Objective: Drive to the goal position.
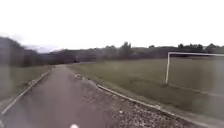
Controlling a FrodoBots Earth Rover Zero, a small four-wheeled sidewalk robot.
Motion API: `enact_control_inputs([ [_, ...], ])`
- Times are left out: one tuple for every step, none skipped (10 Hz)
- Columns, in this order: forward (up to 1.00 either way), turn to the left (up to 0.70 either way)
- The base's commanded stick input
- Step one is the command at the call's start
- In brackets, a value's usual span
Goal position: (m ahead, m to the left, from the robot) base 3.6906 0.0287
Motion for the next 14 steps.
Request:
enact_control_inputs([
  [-0.7,-0.35],
  [-0.7,-0.35],
  [-0.7,-0.35],
  [-0.7,-0.35],
  [-0.7,-0.35],
  [-0.7,-0.35],
  [-0.7,-0.34],
  [0.0,0.0],
  [0.0,0.0],
  [0.01,0.0],
  [0.03,0.0],
  [0.04,0.0],
  [0.05,0.0],
  [0.49,0.0],
])
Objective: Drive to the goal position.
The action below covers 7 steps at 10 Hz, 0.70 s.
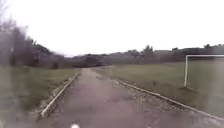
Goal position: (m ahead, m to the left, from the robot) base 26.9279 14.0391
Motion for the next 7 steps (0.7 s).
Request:
enact_control_inputs([
  [0.59,0.12],
  [0.69,0.24],
  [0.7,0.35],
  [0.7,0.35],
  [0.7,0.35],
  [0.7,0.35],
  [0.7,0.35],
])
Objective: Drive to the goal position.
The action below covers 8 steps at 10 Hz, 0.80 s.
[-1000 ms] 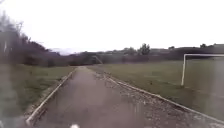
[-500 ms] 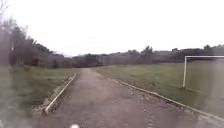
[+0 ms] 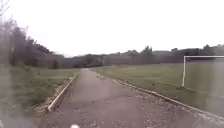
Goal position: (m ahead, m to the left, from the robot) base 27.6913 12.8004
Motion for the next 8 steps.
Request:
enact_control_inputs([
  [0.7,0.35],
  [0.7,0.35],
  [0.7,0.35],
  [0.7,0.35],
  [0.7,0.35],
  [0.7,0.35],
  [0.7,0.0],
  [0.7,0.0],
])
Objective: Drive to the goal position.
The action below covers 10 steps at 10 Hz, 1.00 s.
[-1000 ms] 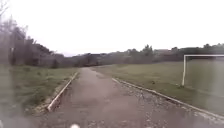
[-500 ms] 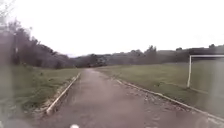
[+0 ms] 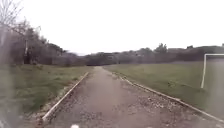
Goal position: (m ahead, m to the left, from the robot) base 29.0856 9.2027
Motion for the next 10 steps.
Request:
enact_control_inputs([
  [0.7,0.0],
  [0.7,0.0],
  [0.7,0.0],
  [0.7,0.0],
  [0.7,0.0],
  [0.7,0.0],
  [0.7,0.0],
  [0.7,0.0],
  [0.7,0.0],
  [0.7,0.04],
])
